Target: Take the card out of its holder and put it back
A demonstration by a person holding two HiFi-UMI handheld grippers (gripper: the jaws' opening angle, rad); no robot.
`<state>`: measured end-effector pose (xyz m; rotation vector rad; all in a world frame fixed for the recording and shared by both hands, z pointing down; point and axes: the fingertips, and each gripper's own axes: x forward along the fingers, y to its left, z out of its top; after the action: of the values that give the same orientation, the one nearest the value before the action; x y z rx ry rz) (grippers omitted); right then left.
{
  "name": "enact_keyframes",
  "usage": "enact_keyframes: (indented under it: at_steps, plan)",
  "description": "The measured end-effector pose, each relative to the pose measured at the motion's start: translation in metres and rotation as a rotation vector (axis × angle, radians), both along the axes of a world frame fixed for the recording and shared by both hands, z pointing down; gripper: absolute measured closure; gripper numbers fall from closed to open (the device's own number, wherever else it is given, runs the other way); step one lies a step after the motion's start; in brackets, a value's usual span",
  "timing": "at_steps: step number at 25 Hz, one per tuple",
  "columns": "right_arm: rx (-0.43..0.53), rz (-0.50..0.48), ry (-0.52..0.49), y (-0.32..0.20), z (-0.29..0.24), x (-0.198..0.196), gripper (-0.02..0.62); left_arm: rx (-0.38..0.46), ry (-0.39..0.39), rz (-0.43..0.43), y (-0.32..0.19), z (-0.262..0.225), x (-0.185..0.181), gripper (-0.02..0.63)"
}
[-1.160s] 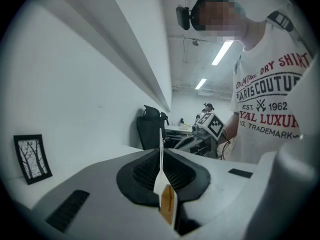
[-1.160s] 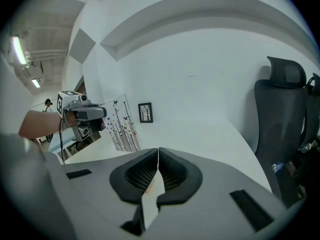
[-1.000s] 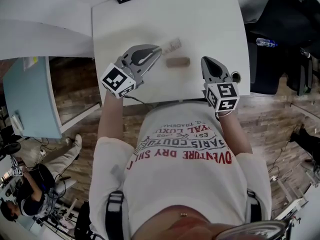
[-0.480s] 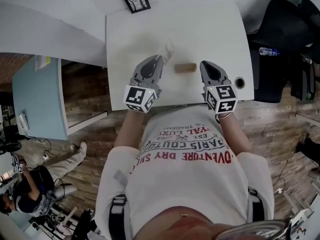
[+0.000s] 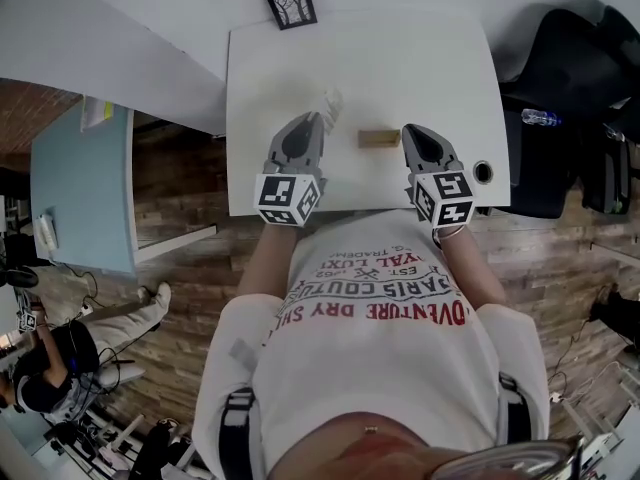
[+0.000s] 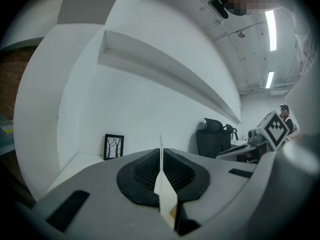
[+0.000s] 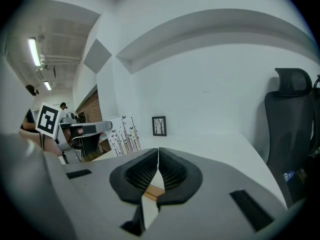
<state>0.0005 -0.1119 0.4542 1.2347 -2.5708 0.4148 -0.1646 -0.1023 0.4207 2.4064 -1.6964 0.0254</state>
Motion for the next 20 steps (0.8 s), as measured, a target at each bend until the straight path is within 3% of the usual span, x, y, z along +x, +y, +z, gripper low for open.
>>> enact_keyframes:
  at_steps: [11,20]
  plan:
    - [0.002,-0.013,0.004,0.003,-0.004,0.000,0.569,0.043,-0.048,0.014,0.004,-0.013,0.007,0.569]
    - [0.002,-0.006,0.011,0.000,-0.003,0.001,0.569,0.064,-0.028,0.003,0.003,-0.016,0.006,0.569]
